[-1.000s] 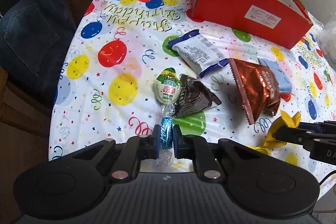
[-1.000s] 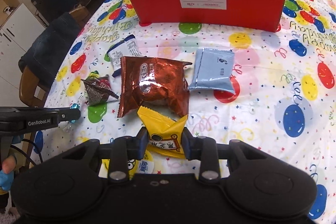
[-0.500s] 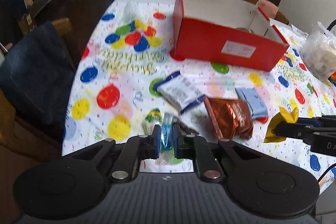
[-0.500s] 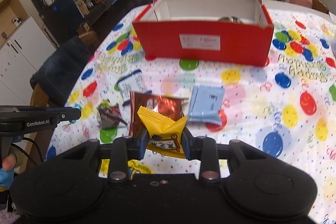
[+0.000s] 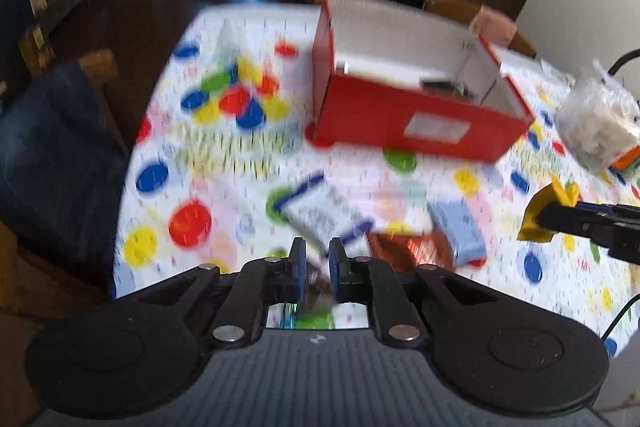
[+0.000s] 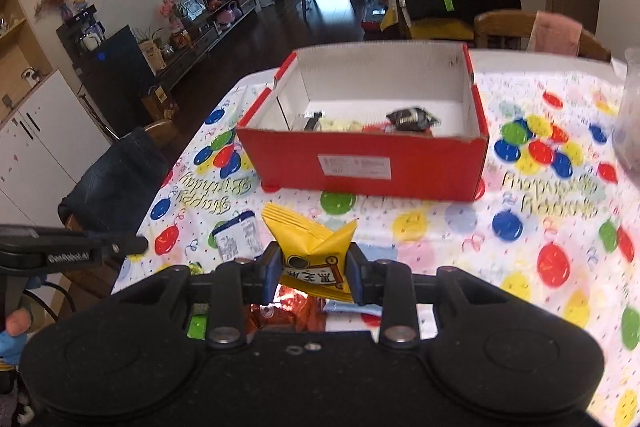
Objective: Organize snacks
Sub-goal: 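Lift both held snacks and carry them over the red box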
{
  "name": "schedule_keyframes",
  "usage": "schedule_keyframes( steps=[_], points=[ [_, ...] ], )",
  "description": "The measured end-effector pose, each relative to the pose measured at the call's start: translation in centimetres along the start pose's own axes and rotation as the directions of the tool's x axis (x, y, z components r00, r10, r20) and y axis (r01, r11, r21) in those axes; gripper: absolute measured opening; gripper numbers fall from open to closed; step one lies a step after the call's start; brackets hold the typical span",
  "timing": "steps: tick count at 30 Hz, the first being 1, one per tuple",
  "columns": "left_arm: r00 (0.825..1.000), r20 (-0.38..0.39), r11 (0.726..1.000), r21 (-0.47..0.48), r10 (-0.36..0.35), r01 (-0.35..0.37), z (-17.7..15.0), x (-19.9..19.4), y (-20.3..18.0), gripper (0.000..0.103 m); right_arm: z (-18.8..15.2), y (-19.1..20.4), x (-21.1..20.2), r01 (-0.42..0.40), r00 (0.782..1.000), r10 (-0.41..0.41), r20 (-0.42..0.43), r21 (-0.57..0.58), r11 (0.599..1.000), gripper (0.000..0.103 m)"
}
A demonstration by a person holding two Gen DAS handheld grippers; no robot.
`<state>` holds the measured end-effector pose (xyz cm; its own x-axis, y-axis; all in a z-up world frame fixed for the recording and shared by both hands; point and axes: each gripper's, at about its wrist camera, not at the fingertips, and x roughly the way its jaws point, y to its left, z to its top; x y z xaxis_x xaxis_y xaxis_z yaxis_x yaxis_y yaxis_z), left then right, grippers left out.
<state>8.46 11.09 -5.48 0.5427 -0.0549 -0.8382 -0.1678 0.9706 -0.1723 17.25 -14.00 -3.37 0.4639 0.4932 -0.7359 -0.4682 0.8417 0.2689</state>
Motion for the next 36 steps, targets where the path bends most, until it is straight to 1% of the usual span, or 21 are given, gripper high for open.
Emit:
schedule_keyframes(
  steps=[2, 5, 7, 9, 11, 13, 16, 19, 22, 24, 25, 26, 29, 36],
  points=[
    [0.998, -0.061, 1.000, -0.007, 0.004, -0.004, -0.8, 1.2, 0.5, 0.012, -0.8, 0.1, 0.5, -0.011, 1.000, 0.011, -0.027, 0.006, 1.000, 0.032],
    [0.989, -0.145, 0.999, -0.039, -0.004, -0.002, -2.2, 2.9, 1.4, 0.012, -2.1, 0.3, 1.2, -0.027, 0.998, 0.028, -0.061, 0.023, 0.999, 0.032],
    [0.983, -0.183, 0.998, -0.067, -0.010, -0.002, -2.9, 4.0, 1.9, 0.016, -2.7, 0.3, 1.6, -0.032, 0.996, 0.035, -0.077, 0.038, 0.999, 0.032],
    [0.980, -0.200, 0.997, -0.070, 0.003, -0.017, -3.4, 4.9, 2.0, 0.027, -3.1, 0.3, 1.7, -0.036, 0.995, 0.040, -0.086, 0.050, 0.998, 0.032],
    [0.977, -0.211, 0.998, -0.060, 0.017, -0.030, -3.7, 5.7, 2.0, 0.033, -3.3, 0.2, 1.8, -0.036, 0.995, 0.041, -0.089, 0.057, 0.998, 0.032],
    [0.976, -0.215, 0.998, -0.035, 0.042, -0.050, -4.0, 6.3, 1.8, 0.033, -3.3, 0.2, 1.7, -0.033, 0.995, 0.038, -0.088, 0.061, 0.998, 0.032],
    [0.978, -0.204, 0.999, -0.001, 0.044, -0.045, -4.7, 6.7, 1.4, 0.033, -3.5, 0.0, 1.4, -0.024, 0.996, 0.030, -0.085, 0.066, 0.998, 0.032],
    [0.977, -0.198, 0.997, 0.039, 0.078, -0.072, -5.1, 7.1, 1.0, 0.033, -3.8, -0.2, 1.4, -0.018, 0.996, 0.024, -0.087, 0.075, 0.997, 0.032],
    [0.980, -0.180, 0.995, 0.059, 0.087, -0.078, -5.3, 7.2, 0.8, 0.032, -3.9, -0.2, 1.3, -0.010, 0.996, 0.017, -0.087, 0.080, 0.997, 0.032],
    [0.982, -0.170, 0.995, 0.071, 0.085, -0.074, -5.4, 7.2, 0.6, 0.030, -4.0, -0.2, 1.2, -0.006, 0.996, 0.013, -0.087, 0.082, 0.997, 0.032],
    [0.983, -0.164, 0.995, 0.072, 0.083, -0.072, -5.5, 7.2, 0.6, 0.027, -4.0, -0.2, 1.3, -0.005, 0.996, 0.012, -0.087, 0.082, 0.997, 0.032],
    [0.984, -0.160, 0.995, 0.071, 0.080, -0.070, -5.5, 7.2, 0.6, 0.022, -4.0, -0.2, 1.3, -0.004, 0.996, 0.011, -0.087, 0.082, 0.997, 0.032],
    [0.986, -0.149, 0.996, 0.068, 0.072, -0.062, -5.7, 7.1, 0.8, 0.013, -4.1, -0.2, 1.2, 0.000, 0.996, 0.007, -0.085, 0.081, 0.997, 0.032],
    [0.990, -0.134, 0.999, 0.021, 0.051, -0.049, -6.2, 6.3, 1.7, 0.012, -4.1, -0.1, 1.2, 0.008, 0.997, -0.001, -0.082, 0.082, 0.997, 0.032]
  ],
)
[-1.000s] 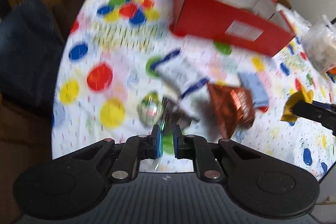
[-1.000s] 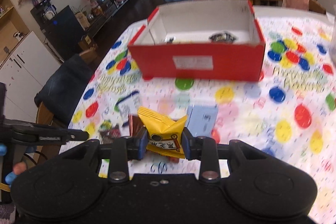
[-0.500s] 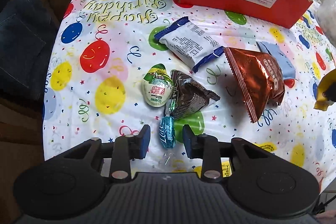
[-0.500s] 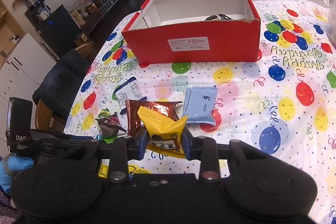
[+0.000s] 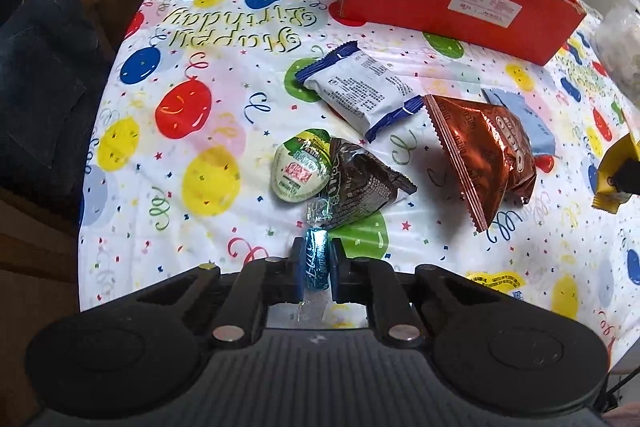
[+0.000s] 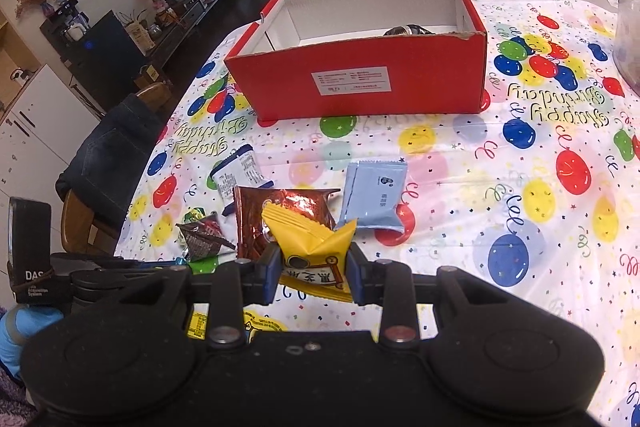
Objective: Organize snacks
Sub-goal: 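Lift both held snacks and carry them over the red box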
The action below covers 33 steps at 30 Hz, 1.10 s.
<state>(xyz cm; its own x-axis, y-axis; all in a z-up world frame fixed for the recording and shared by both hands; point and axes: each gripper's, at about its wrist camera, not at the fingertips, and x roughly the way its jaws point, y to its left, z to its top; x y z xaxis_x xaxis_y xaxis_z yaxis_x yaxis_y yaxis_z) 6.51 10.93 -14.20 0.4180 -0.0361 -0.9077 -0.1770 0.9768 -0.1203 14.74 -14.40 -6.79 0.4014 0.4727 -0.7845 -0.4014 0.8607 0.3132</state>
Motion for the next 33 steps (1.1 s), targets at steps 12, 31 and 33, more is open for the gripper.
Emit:
schedule_keyframes(
  steps=[12, 31, 33],
  points=[
    [0.995, 0.099, 0.999, -0.022, -0.033, 0.035, 1.4, -4.9, 0.0, 0.012, 1.3, -0.1, -1.2, 0.009, 0.999, -0.009, 0.045, -0.011, 1.000, 0.032],
    [0.962, 0.263, 0.994, 0.090, -0.078, 0.056, 12.1, -9.6, -5.9, 0.012, 11.2, -2.4, -2.8, 0.044, 0.984, -0.032, 0.178, -0.064, 0.997, 0.032],
    [0.959, 0.275, 0.994, 0.101, -0.068, 0.042, 13.4, -9.5, -6.5, 0.012, 12.4, -2.7, -2.6, 0.053, 0.982, -0.038, 0.186, -0.073, 0.996, 0.032]
  ],
)
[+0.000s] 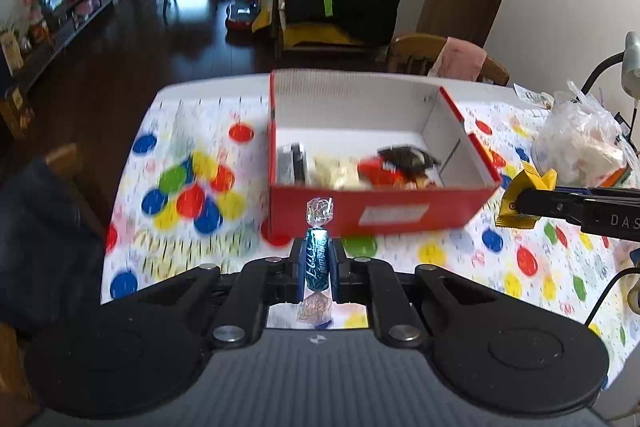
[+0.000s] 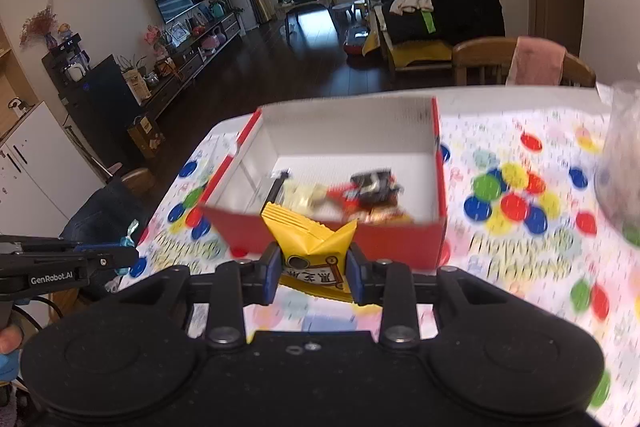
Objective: Organize snacks
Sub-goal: 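Lift both held snacks and carry them over the red box, then open both grippers to drop the candy and yellow bag into the box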
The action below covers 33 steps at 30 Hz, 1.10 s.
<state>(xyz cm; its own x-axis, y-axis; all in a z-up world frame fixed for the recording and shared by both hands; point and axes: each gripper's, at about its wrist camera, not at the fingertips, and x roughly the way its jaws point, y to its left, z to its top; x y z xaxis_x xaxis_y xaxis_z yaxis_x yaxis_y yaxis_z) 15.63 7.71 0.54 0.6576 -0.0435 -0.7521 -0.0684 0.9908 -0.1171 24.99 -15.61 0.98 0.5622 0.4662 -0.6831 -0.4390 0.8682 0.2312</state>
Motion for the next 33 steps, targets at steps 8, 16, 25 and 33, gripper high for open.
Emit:
schedule_keyframes(
  steps=[8, 16, 25, 33],
  points=[
    [1.000, -0.007, 1.000, 0.000, 0.011, -0.011, 4.6, 3.1, -1.3, 0.012, 3.8, -1.5, 2.9, 0.014, 1.000, -0.014, -0.007, -0.038, 0.999, 0.032],
    [0.997, -0.060, 0.999, 0.007, 0.040, -0.040, 8.5, 7.7, -2.1, 0.012, 6.9, -2.8, 7.2, 0.029, 0.998, -0.033, -0.048, -0.095, 0.995, 0.032],
    [0.986, -0.154, 0.996, -0.057, 0.062, -0.072, 10.8, 13.5, -1.4, 0.012, 9.2, -3.4, 13.4, 0.021, 0.988, -0.040, -0.149, -0.124, 0.992, 0.032],
    [0.964, -0.257, 0.993, -0.071, 0.069, -0.090, 11.7, 18.1, -1.0, 0.012, 9.9, -4.0, 18.7, 0.023, 0.966, -0.051, -0.254, -0.114, 0.993, 0.032]
  ],
)
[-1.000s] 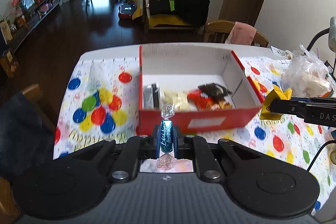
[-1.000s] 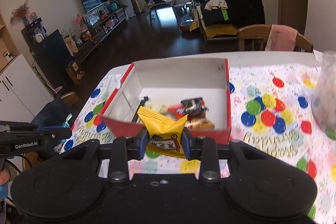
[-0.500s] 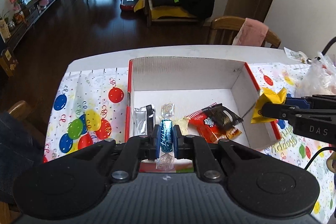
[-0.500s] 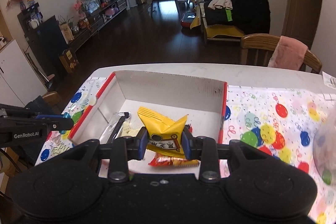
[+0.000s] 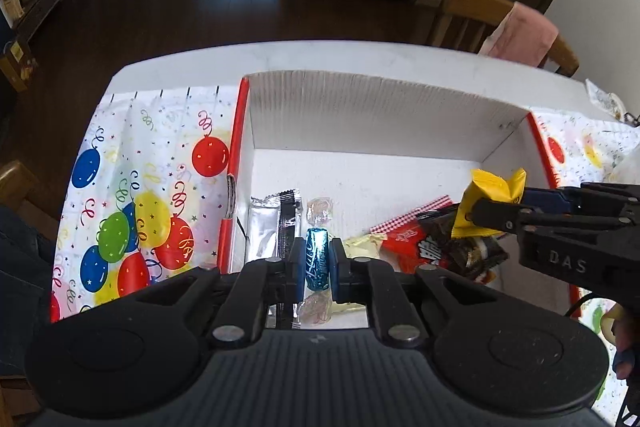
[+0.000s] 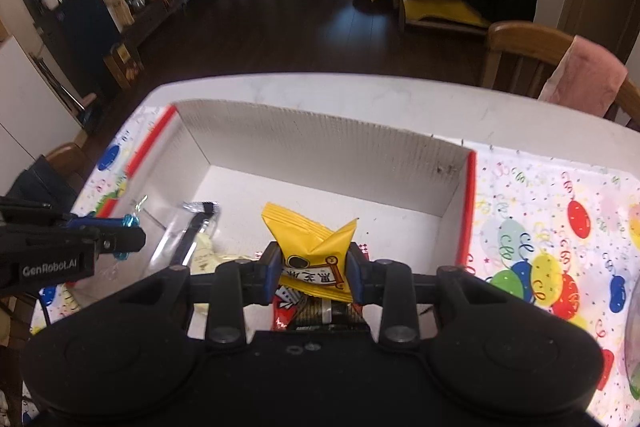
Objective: Organize snacks
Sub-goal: 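Open both grippers to drop the candy and yellow bag into the box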
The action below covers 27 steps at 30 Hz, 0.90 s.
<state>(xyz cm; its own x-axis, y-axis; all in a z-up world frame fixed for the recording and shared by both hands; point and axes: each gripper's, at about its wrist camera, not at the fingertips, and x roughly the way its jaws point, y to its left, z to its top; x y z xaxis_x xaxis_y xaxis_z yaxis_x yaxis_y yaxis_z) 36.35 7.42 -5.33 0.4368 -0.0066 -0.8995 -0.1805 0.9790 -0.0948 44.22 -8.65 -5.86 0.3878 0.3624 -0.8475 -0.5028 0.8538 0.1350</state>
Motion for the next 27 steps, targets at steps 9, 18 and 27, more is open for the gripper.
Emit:
schedule_keyframes(
  steps=[9, 18, 27],
  points=[
    [0.996, -0.076, 0.999, 0.032, 0.039, -0.037, 0.9, 3.4, -0.6, 0.012, 0.6, 0.3, 2.9, 0.020, 0.998, -0.023, -0.062, -0.050, 0.999, 0.032],
    [0.991, -0.115, 0.996, 0.068, 0.064, -0.056, 1.2, 4.5, -0.7, 0.012, 0.6, 0.4, 3.0, 0.032, 0.997, -0.037, -0.069, -0.059, 0.998, 0.035],
    [0.995, -0.088, 0.997, 0.062, 0.042, -0.037, 0.8, 3.7, -0.8, 0.022, 0.3, 0.2, 1.2, 0.014, 0.999, -0.015, -0.039, -0.031, 0.999, 0.039]
  ],
)
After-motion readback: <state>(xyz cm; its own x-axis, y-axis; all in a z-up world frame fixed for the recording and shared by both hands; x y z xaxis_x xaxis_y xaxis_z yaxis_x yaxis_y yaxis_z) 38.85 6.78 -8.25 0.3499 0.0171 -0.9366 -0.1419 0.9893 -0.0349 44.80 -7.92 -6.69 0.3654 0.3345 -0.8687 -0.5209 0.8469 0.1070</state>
